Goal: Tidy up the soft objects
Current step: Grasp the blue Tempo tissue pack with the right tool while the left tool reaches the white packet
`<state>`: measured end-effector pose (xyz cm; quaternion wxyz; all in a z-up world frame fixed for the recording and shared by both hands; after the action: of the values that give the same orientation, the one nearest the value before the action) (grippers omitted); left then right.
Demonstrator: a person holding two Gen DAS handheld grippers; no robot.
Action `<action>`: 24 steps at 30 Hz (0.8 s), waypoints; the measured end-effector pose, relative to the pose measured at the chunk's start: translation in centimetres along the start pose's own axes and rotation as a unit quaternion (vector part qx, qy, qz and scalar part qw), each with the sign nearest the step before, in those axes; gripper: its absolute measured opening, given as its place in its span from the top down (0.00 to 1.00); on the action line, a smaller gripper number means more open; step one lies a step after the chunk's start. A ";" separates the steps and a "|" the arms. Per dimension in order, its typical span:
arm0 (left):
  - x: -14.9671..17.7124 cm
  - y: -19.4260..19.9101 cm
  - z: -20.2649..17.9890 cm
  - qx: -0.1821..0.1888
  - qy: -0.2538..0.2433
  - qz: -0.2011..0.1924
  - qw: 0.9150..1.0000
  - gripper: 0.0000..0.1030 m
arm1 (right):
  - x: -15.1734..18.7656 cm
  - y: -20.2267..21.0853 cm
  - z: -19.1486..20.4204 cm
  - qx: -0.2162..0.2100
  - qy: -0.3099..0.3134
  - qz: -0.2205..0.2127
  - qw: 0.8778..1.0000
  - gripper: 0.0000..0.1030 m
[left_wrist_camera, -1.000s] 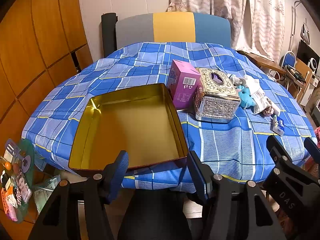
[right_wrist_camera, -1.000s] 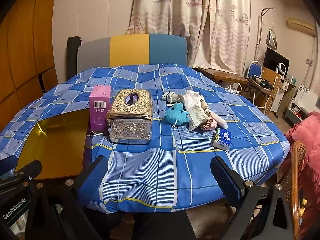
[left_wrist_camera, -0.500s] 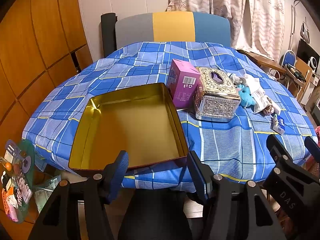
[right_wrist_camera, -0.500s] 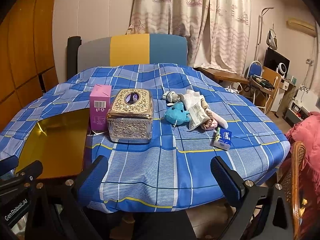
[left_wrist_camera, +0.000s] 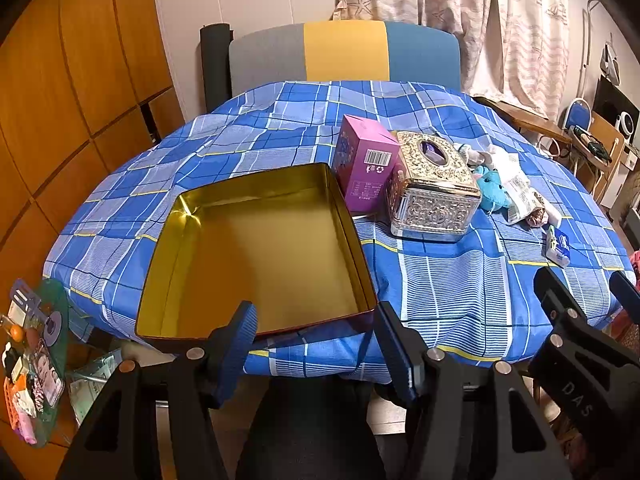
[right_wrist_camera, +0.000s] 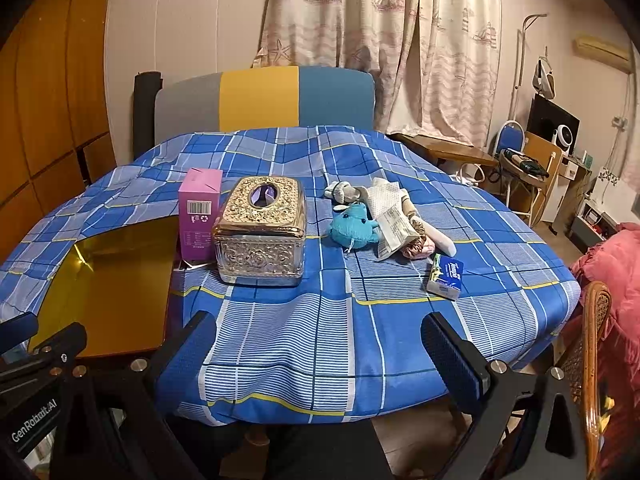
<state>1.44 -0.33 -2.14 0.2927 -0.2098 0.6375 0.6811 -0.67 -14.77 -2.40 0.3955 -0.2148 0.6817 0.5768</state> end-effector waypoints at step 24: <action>-1.3 -5.4 -3.6 0.318 0.051 0.099 0.941 0.41 | -3.1 -16.5 -20.0 0.045 -0.116 0.149 0.981 0.03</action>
<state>5.67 -4.01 -5.67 0.2419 -0.0763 0.8527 0.4568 7.67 -38.40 -9.72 0.3909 -0.0245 0.6806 0.6192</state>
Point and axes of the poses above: each gripper's, at about its wrist camera, not at the fingertips, and y roughly against the way its jaws point, z to its left, x to its underside, the point moved 1 cm from there along -y, roughly the way its jaws point, and after that the axes turned 2 degrees about -y, right-handed, at the moved point
